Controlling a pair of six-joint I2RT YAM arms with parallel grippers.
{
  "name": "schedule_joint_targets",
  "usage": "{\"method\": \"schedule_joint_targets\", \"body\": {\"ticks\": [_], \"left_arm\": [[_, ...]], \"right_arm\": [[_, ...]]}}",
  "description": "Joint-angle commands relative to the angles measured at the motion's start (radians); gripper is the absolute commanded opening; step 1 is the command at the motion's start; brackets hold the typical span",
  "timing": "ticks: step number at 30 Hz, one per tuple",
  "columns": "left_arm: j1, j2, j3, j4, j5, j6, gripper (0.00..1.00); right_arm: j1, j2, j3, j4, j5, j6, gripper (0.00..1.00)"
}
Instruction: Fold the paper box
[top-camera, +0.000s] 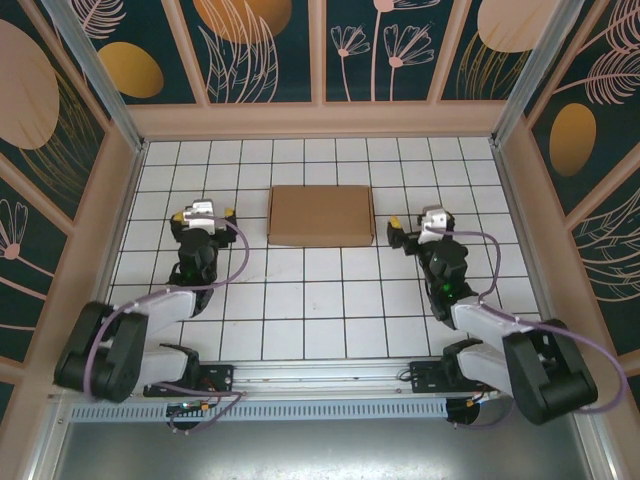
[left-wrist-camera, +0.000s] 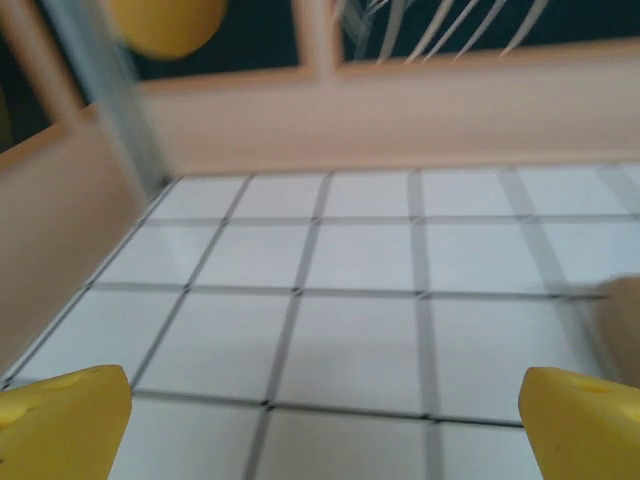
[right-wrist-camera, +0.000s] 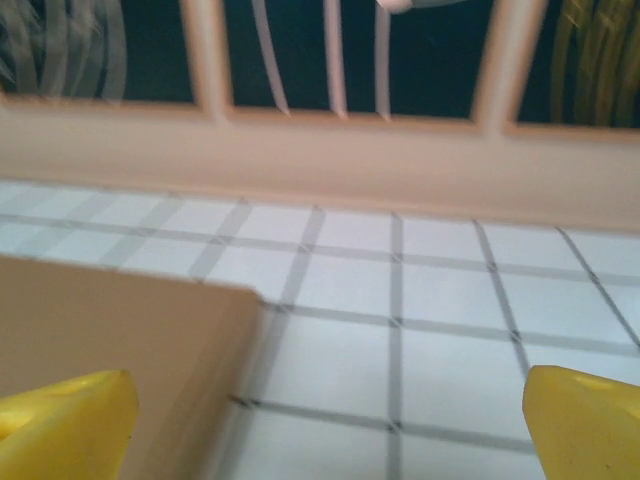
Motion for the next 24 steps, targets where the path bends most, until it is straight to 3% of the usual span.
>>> {"method": "schedule_joint_targets", "body": {"ticks": [1,4,7,9,10,11,12,14,17,19,24], "left_arm": [[0.046,0.094,-0.02,0.188,-0.063,0.068,0.99],[0.07,0.116,0.013,0.156,-0.029,0.031,0.99],[0.121,0.14,-0.056,0.328,-0.056,-0.074,0.99],[0.199,0.147,-0.118,0.41,0.13,-0.116,0.99],[0.205,0.194,-0.147,0.535,0.136,-0.114,0.99],[0.209,0.209,-0.164,0.575,0.156,-0.108,0.99],[0.209,0.17,-0.139,0.456,0.19,-0.101,0.99],[0.213,0.195,-0.087,0.407,0.266,-0.077,0.99],[0.229,0.188,-0.08,0.381,0.288,-0.088,0.99],[0.23,0.19,-0.081,0.384,0.287,-0.089,0.99],[0.23,0.187,-0.083,0.385,0.288,-0.087,0.99]], "right_arm": [[-0.047,0.088,-0.029,0.301,0.234,-0.072,0.99],[-0.118,0.183,-0.042,0.339,0.203,-0.03,0.99],[-0.235,0.297,-0.105,0.53,0.086,0.086,0.99],[-0.321,0.435,-0.157,0.764,-0.023,0.163,0.99],[-0.357,0.439,-0.159,0.76,-0.068,0.189,0.99],[-0.396,0.391,-0.139,0.644,-0.161,0.21,0.99],[-0.412,0.39,-0.108,0.594,-0.221,0.211,0.99],[-0.414,0.405,-0.073,0.559,-0.277,0.191,0.99],[-0.401,0.395,0.014,0.373,-0.283,0.169,0.99],[-0.371,0.399,0.02,0.377,-0.224,0.153,0.99],[-0.367,0.399,0.019,0.374,-0.221,0.148,0.99]]}}
